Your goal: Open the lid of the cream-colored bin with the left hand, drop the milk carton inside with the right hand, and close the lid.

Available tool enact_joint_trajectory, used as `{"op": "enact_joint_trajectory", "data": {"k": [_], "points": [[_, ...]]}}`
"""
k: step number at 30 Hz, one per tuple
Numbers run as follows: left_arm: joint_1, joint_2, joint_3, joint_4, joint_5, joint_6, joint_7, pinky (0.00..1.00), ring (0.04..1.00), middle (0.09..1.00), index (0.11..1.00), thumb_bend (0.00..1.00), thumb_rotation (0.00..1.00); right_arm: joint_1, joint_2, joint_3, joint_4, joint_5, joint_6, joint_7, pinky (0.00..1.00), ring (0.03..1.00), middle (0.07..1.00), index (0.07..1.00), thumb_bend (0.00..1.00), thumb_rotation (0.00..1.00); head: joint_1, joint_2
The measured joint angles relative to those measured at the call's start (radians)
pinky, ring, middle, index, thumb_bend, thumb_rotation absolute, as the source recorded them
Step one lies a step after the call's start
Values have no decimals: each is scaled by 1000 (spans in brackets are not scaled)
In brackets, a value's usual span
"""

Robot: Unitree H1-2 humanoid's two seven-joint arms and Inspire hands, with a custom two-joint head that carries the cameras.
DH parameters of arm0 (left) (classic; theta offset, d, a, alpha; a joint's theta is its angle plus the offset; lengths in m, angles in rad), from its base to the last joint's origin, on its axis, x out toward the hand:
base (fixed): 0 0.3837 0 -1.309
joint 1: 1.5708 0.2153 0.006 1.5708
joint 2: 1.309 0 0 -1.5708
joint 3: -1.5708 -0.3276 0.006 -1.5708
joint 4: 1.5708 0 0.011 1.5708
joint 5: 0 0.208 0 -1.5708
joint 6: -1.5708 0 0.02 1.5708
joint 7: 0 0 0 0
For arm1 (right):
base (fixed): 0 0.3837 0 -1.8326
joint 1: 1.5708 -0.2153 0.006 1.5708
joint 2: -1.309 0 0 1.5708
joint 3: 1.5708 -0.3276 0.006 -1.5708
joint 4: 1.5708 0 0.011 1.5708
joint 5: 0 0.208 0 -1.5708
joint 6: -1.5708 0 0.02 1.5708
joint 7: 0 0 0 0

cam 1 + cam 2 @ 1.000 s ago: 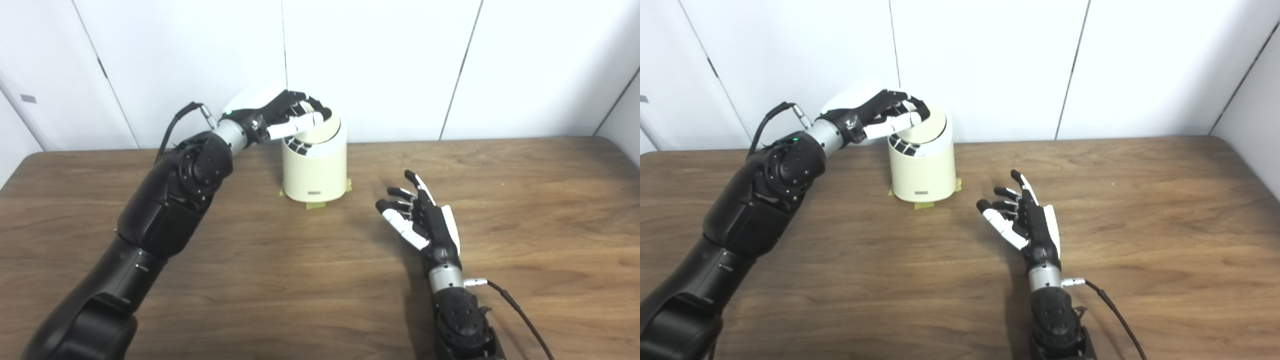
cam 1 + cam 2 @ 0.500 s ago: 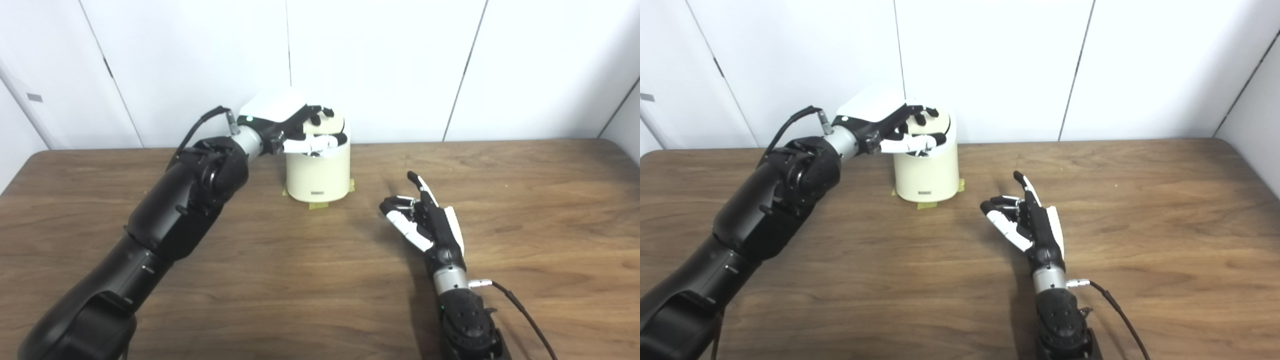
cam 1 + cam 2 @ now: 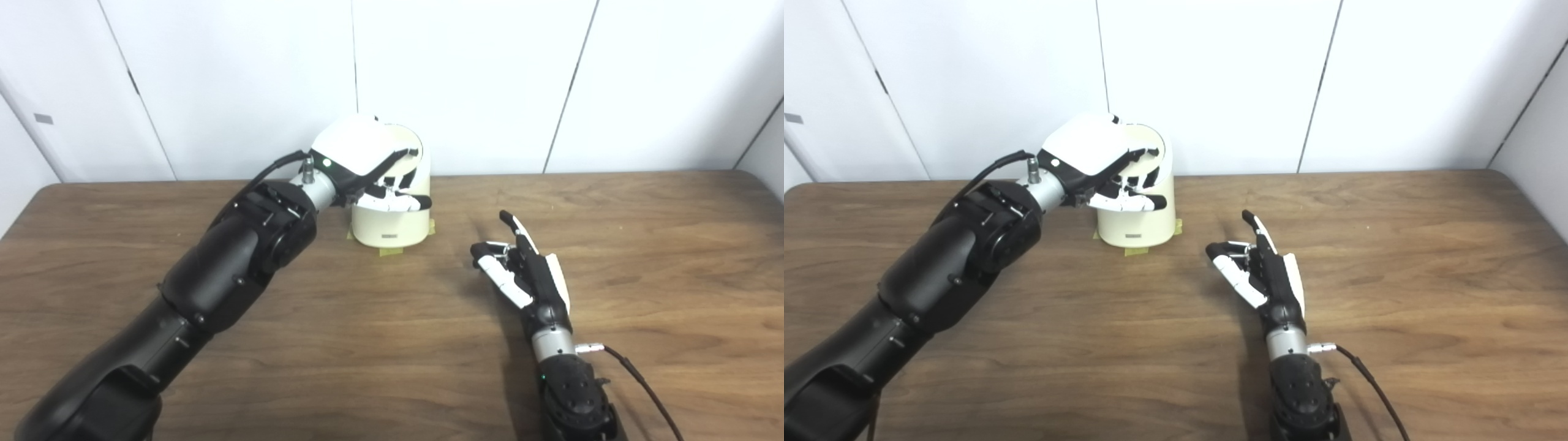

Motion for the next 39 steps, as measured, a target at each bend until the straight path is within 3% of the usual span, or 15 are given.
{"op": "enact_joint_trajectory", "data": {"k": [17, 28, 31, 39], "points": [[8, 5, 26, -12, 6, -39, -46, 934, 747, 757, 864, 639, 1000, 0, 4, -4, 1, 9, 1, -4, 650, 588, 639, 929, 558, 621, -12, 0], [56, 2, 114, -15, -46, -64, 3, 968, 865, 830, 836, 555, 1000, 0, 7, -6, 5, 10, -3, -7, 636, 575, 620, 926, 534, 580, -15, -3], [66, -4, 134, -16, -46, -73, 35, 921, 849, 810, 806, 542, 1000, 0, 9, -6, 5, 10, -4, -8, 632, 575, 621, 925, 535, 579, -17, -3], [84, -41, 248, -41, -101, -68, 80, 803, 851, 836, 832, 519, 1000, 0, 9, -7, 5, 11, -4, -8, 640, 583, 635, 921, 547, 596, -21, 0]]}}
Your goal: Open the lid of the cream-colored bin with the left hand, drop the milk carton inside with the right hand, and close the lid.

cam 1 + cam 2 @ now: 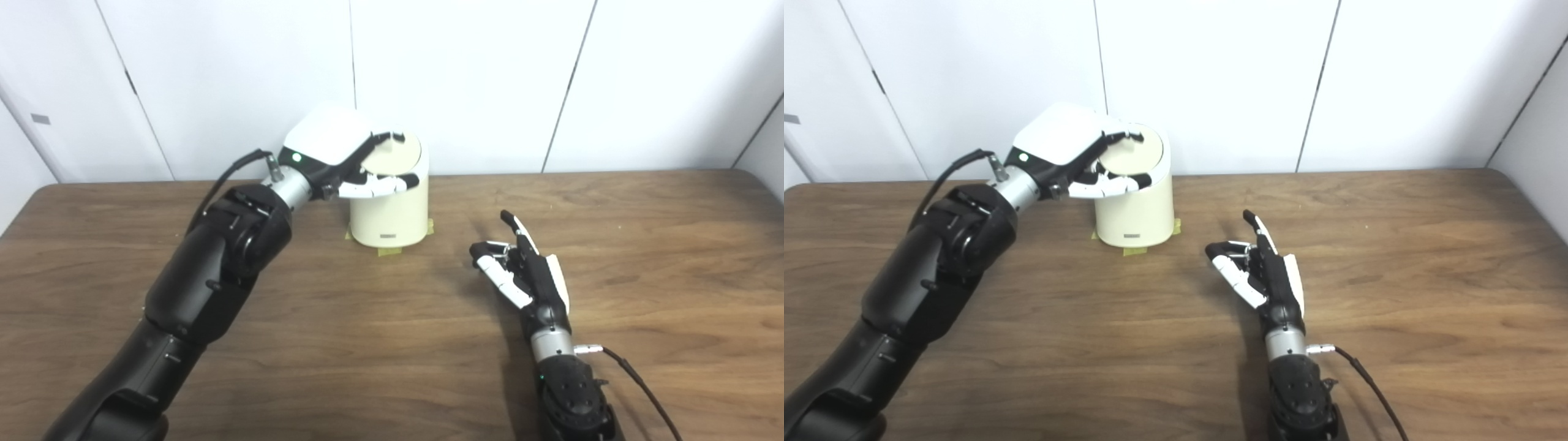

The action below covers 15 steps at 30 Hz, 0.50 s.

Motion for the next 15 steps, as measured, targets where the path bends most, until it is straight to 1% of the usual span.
{"op": "enact_joint_trajectory", "data": {"k": [3, 5, 7, 9, 11, 14, 15], "points": [[12, -20, 54, -13, -42, 27, 12, 782, 850, 850, 842, 524, 1000, 0, 0, 0, -1, 0, 4, 0, 638, 587, 638, 919, 550, 595, -5, 3], [32, -34, 94, -27, -89, 40, 26, 779, 854, 861, 853, 516, 1000, 2, 0, 0, -5, 0, 5, 1, 634, 588, 640, 917, 550, 594, -5, 3], [59, -53, 134, -53, -147, 70, 27, 788, 867, 880, 872, 514, 1000, 3, 0, 0, -12, -1, 8, 2, 623, 585, 641, 914, 549, 599, -5, 5], [95, -70, 172, -97, -201, 110, 26, 773, 872, 891, 883, 490, 1000, 6, 0, 0, -14, -1, 9, 2, 610, 583, 642, 909, 555, 597, -6, 6], [136, -96, 217, -134, -260, 146, 29, 792, 882, 898, 884, 479, 999, 10, 0, -2, -21, -1, 12, 1, 608, 586, 646, 904, 561, 592, -6, 6], [187, -124, 272, -145, -352, 179, 40, 850, 902, 902, 896, 470, 1000, 19, 0, -4, -41, -1, 32, 1, 605, 590, 652, 903, 577, 607, -11, 12], [205, -133, 292, -152, -394, 190, 41, 856, 903, 899, 899, 482, 1000, 23, 0, -3, -50, -1, 38, 2, 609, 593, 655, 903, 581, 611, -11, 14]]}}
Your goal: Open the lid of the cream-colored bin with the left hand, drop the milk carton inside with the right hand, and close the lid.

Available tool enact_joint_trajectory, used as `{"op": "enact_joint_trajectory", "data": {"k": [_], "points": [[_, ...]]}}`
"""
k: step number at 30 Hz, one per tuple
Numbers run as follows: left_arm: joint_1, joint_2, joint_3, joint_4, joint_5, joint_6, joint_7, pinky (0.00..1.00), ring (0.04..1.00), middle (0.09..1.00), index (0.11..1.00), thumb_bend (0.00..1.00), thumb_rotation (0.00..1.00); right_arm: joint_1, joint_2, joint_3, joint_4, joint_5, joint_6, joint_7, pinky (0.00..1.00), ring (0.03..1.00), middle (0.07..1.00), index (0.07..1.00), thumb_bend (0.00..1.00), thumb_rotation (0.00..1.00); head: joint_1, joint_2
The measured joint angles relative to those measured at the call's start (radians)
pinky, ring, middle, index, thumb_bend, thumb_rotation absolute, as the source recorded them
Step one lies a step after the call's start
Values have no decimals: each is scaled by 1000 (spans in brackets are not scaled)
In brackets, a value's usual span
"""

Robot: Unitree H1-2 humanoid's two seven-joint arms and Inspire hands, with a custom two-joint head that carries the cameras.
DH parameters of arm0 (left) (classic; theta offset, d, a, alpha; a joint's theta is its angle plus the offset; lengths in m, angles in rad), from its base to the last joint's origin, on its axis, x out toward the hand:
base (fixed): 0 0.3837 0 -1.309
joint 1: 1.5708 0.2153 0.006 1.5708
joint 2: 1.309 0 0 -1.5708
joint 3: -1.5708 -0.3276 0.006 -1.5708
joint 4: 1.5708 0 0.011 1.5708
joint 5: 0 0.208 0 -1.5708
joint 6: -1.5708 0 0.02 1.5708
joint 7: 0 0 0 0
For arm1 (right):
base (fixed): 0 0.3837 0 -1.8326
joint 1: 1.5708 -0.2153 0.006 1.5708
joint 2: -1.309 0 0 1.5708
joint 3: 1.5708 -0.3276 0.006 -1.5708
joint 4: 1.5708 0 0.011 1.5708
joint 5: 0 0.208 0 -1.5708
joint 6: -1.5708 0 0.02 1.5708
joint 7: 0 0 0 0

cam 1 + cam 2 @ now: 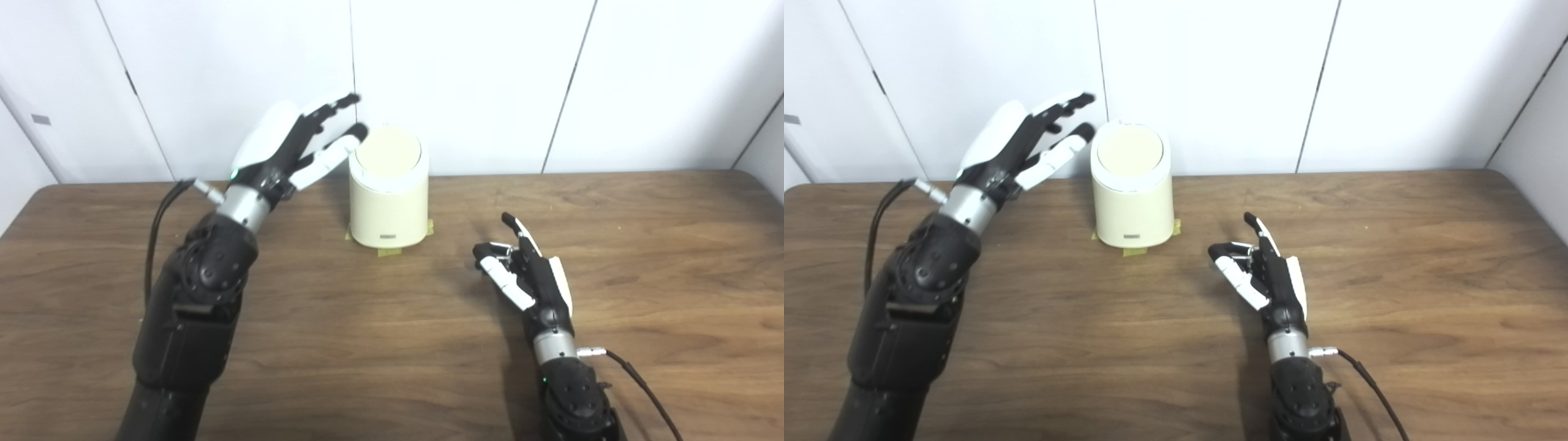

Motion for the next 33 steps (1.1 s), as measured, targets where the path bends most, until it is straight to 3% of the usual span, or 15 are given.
{"op": "enact_joint_trajectory", "data": {"k": [2, 5, 10, 13, 17, 24, 33], "points": [[45, -29, 51, -25, -87, 25, 8, 848, 892, 893, 901, 524, 1000, 9, -1, 0, -18, 0, 10, 2, 615, 598, 660, 903, 575, 620, -2, 2], [105, -56, 117, -60, -207, 78, 18, 874, 899, 902, 914, 478, 1000, 19, -5, 2, -45, -3, 38, 7, 608, 596, 659, 897, 557, 614, -6, 6], [195, -55, 214, -85, -346, 108, 56, 902, 895, 886, 890, 477, 1000, 39, -13, -2, -77, 0, 50, 15, 578, 635, 686, 881, 536, 600, -6, 15], [255, -57, 249, -92, -421, 123, 75, 886, 884, 886, 879, 473, 1000, 42, -13, -9, -90, 0, 62, 15, 598, 721, 767, 850, 517, 630, -9, 20], [343, -59, 251, -94, -484, 123, 79, 899, 892, 899, 898, 487, 1000, 51, -13, -19, -120, 21, 88, 23, 676, 825, 854, 843, 516, 745, -9, 25], [427, -63, 224, -115, -519, 79, 111, 937, 917, 910, 916, 489, 1000, 65, -13, -38, -172, 101, 117, 61, 825, 906, 920, 892, 540, 929, -15, 35], [457, -72, 224, -116, -556, 59, 151, 985, 945, 924, 935, 485, 1000, 81, -21, -36, -206, 149, 177, 97, 954, 976, 985, 960, 547, 1000, -15, 46]]}}
